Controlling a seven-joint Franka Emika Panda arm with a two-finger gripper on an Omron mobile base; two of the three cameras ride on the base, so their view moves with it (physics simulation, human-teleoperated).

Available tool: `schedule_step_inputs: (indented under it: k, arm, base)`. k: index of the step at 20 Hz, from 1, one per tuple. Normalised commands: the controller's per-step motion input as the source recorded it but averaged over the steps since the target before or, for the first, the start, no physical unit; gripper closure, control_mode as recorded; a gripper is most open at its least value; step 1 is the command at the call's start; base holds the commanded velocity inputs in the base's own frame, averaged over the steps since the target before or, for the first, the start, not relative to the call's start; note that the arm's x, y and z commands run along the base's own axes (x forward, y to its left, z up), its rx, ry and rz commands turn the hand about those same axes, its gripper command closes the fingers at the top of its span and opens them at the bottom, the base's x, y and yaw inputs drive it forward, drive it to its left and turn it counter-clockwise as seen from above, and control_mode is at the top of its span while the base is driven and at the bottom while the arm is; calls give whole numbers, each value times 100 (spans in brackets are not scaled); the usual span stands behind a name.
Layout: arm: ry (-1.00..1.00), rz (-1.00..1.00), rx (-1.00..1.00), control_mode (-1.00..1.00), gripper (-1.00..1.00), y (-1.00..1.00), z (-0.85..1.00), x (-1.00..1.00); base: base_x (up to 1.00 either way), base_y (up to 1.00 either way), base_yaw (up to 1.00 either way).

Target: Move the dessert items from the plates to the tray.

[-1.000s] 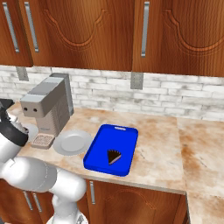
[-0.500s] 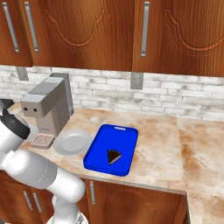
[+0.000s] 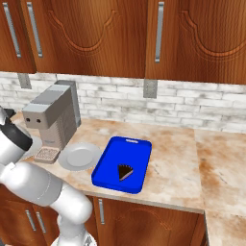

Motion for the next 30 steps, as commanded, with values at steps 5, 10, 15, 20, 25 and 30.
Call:
schedule_step_inputs:
  k: [5,10,15,20,25,30]
  arm:
    - [0,0,1,-100,-100,0,-15,10]
    - [0,0,1,-100,-100,0,-9,16]
    - [0,0,1,-100,-100,0,-5,17]
    - [0,0,0,-100,-100,0,-12,12]
    - [0,0,0,-100,-100,3,-15,9]
    - [0,0,0,-100,-100,2,-14,13]
  base:
    - [0,0,0]
    - [0,0,0]
    - [0,0,0]
    - [0,0,0]
    - [0,0,0]
    - [0,0,0]
